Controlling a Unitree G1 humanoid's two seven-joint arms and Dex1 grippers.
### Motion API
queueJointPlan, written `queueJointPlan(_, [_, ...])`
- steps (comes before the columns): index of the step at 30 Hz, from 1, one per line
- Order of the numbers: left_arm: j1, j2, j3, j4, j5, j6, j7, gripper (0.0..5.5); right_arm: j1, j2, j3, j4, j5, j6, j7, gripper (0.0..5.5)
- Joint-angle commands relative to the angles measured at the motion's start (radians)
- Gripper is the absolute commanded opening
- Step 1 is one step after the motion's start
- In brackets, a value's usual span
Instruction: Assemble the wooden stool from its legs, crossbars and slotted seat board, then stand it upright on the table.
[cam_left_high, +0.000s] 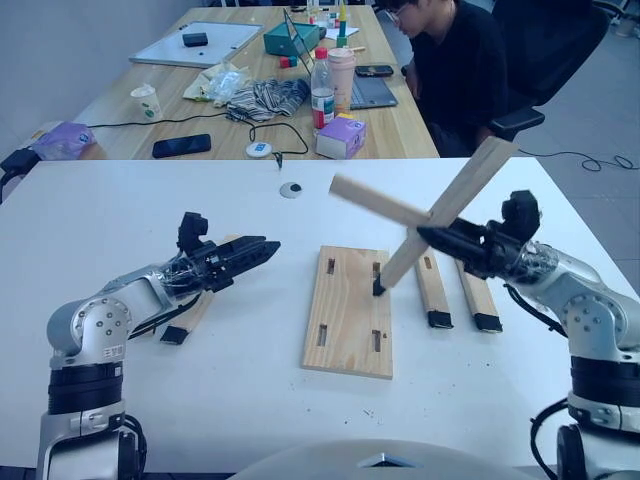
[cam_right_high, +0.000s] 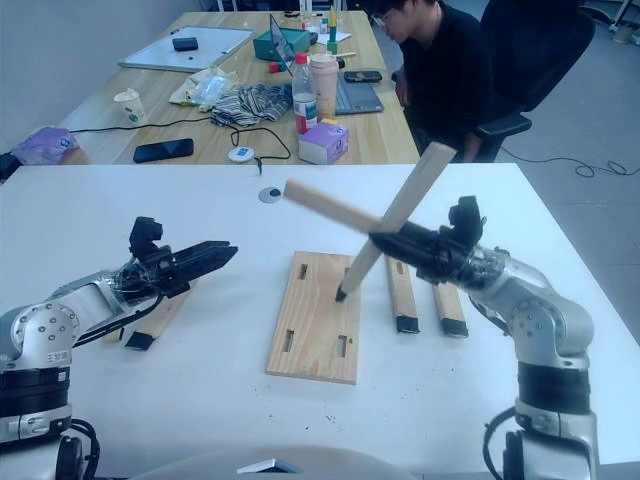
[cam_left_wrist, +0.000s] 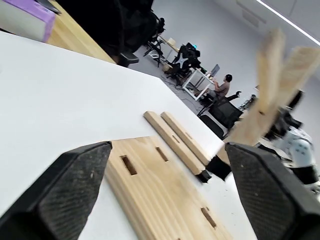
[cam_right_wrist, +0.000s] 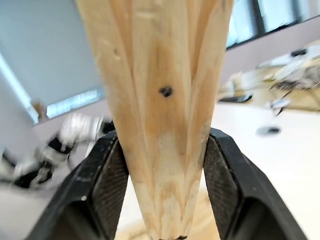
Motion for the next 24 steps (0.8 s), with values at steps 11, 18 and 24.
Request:
queueJointPlan(11, [0.002, -0.028, -0.016, 0.002, 0.037, -0.021, 0.007, 4.15, 0.146, -0.005, 0.117, -0.082, -0.127, -0.148, 0.036, 2.06])
queueJointPlan(18, [0.01, -0.038, -0.021, -0.003, 0.055, -0.024, 0.005, 4.15, 0.17, -0.013, 0.177, -0.033, -0.188, -0.228, 0.053, 2.06])
queueJointPlan(24, [0.015, -0.042, -0.016, -0.007, 0.055, -0.021, 0.007, 4.15, 0.223, -0.078, 0.261, 0.044, -0.349, -0.428, 0.118, 2.06])
